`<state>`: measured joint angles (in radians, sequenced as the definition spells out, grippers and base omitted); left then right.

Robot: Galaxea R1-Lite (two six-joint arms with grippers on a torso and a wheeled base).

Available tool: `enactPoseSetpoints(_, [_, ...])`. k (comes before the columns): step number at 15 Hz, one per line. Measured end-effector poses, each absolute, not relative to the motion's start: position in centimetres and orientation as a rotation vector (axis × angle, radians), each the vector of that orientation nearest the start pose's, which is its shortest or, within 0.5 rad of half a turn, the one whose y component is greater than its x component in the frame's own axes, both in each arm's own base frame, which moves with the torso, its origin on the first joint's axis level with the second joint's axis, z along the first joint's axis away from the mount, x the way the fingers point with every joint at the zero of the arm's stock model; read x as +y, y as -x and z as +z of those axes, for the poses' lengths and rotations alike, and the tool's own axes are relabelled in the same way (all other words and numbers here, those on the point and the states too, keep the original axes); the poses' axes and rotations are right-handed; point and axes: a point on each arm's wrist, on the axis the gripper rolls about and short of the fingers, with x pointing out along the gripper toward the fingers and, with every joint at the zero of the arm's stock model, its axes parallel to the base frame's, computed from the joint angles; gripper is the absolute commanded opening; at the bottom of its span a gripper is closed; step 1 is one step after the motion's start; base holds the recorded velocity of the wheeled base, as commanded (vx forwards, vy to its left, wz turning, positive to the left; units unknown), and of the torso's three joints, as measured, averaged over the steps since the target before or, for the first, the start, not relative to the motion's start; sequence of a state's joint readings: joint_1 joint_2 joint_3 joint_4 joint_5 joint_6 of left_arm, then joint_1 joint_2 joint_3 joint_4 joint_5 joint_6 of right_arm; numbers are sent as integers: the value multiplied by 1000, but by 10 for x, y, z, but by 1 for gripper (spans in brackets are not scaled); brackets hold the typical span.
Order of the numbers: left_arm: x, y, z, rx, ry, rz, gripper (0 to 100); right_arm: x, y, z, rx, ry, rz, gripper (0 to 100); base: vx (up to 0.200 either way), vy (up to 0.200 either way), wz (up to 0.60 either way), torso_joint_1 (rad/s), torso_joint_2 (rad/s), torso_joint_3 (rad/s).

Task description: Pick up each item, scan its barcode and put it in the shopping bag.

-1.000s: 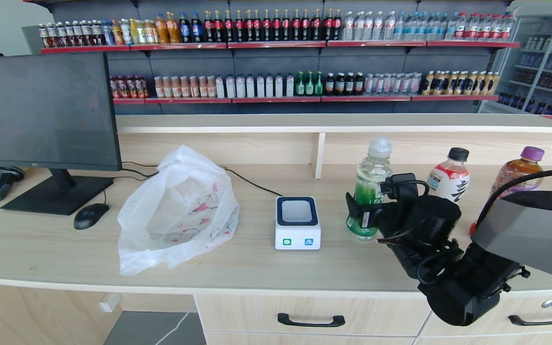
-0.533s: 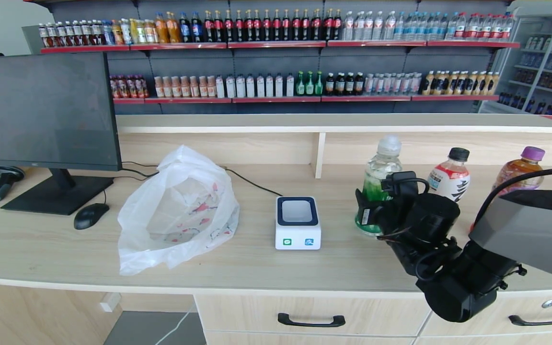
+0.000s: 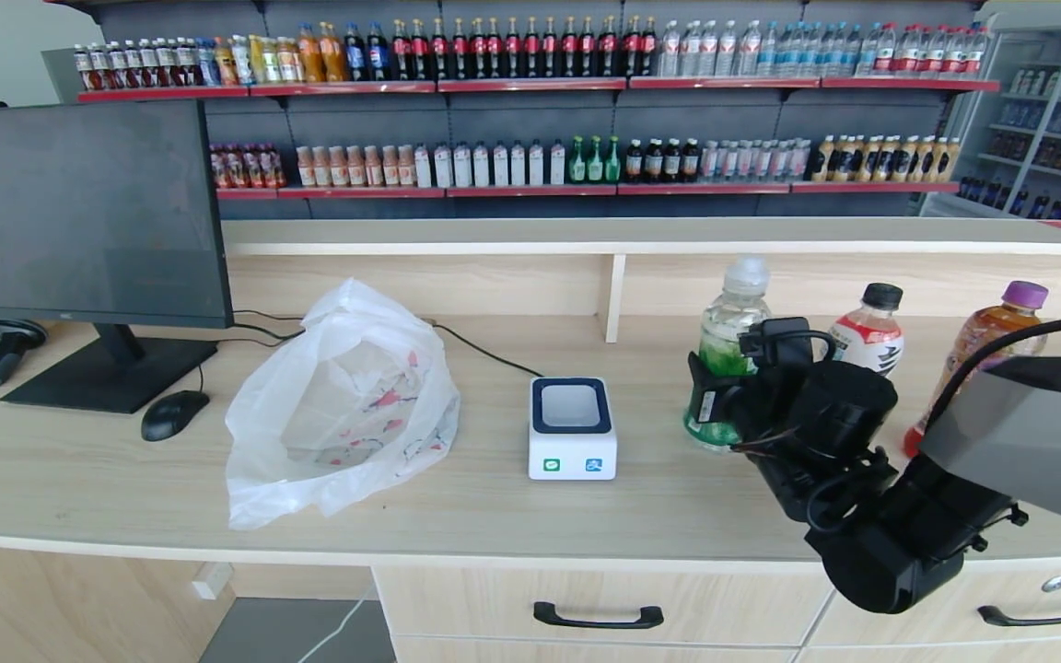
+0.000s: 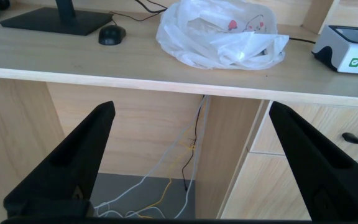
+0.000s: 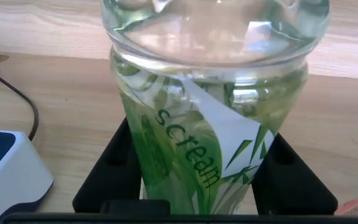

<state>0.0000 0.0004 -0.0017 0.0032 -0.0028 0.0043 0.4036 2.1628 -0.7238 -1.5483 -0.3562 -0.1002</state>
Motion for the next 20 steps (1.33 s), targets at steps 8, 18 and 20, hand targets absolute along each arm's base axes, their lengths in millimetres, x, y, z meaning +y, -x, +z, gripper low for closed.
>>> enactPoseSetpoints(8, [0, 23, 76, 2, -5, -3, 100, 148, -276, 153, -210, 2, 152, 0, 0, 0, 0, 0, 0, 0])
enactPoseSetpoints(18, [0, 23, 76, 1, -4, -3, 100, 168, -174, 188, -284, -82, 473, 0, 0, 0, 0, 0, 0, 0])
enactPoseSetpoints(20, [0, 23, 76, 2, -4, -3, 100, 181, -159, 193, -288, -149, 583, 0, 0, 0, 0, 0, 0, 0])
